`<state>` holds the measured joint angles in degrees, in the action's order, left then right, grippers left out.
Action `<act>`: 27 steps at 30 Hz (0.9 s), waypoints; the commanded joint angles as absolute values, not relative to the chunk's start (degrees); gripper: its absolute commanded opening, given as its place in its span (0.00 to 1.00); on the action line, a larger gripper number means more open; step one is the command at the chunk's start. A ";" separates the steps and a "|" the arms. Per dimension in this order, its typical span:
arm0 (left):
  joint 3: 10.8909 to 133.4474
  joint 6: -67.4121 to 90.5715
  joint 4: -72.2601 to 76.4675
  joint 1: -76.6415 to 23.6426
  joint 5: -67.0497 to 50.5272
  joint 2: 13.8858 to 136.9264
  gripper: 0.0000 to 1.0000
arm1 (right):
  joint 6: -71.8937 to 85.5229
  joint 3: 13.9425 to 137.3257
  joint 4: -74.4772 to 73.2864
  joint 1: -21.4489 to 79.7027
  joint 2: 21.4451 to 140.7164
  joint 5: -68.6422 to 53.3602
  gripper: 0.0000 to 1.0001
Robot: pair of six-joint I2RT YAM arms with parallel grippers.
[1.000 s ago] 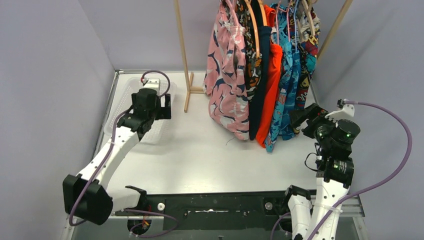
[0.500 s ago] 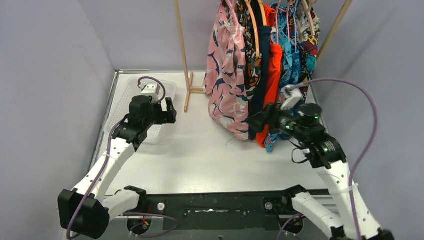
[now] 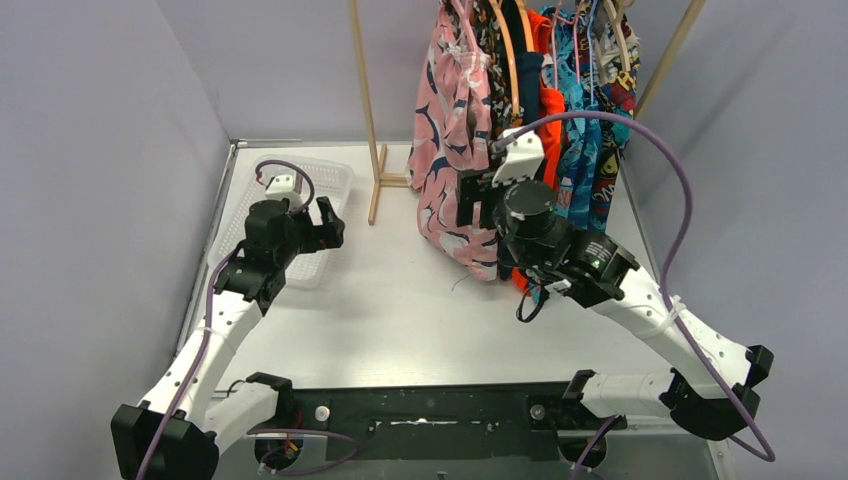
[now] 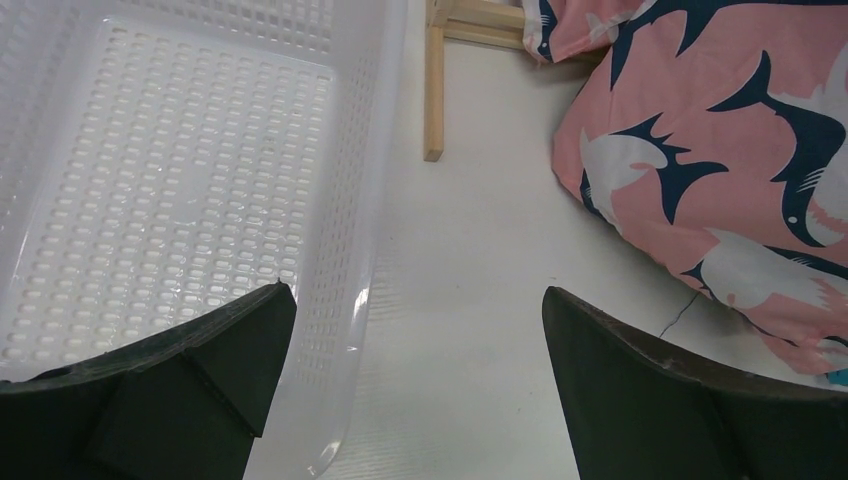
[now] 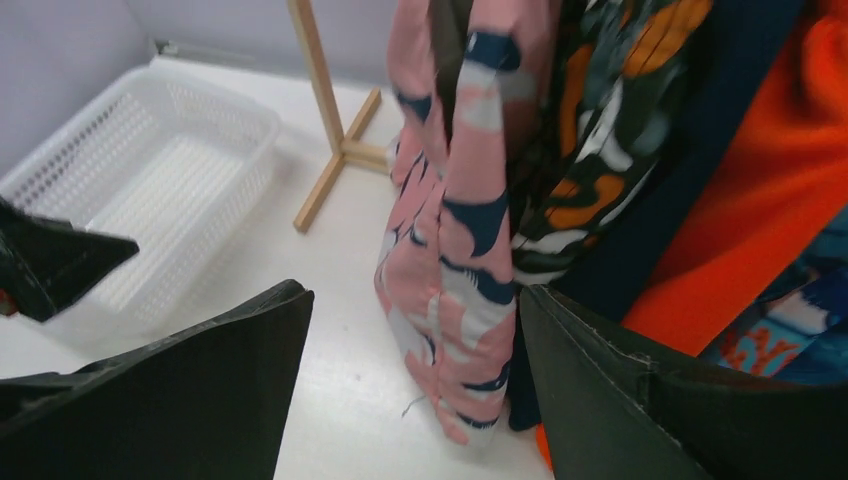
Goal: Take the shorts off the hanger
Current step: Pick up the hanger from the clothes rod.
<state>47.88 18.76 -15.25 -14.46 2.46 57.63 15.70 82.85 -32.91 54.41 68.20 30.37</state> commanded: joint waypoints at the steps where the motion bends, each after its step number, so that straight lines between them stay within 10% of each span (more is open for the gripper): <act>1: 48.54 20.16 -11.63 -13.93 0.15 56.77 0.98 | 6.54 92.23 -24.82 51.92 69.56 35.92 0.76; 11: 48.85 19.12 -12.54 -13.64 0.12 57.09 0.98 | 12.05 107.37 -30.18 36.54 81.68 11.81 0.62; 27: 48.89 19.95 -11.72 -11.85 -4.79 59.57 0.98 | 9.77 122.16 -34.55 32.26 92.93 11.30 0.47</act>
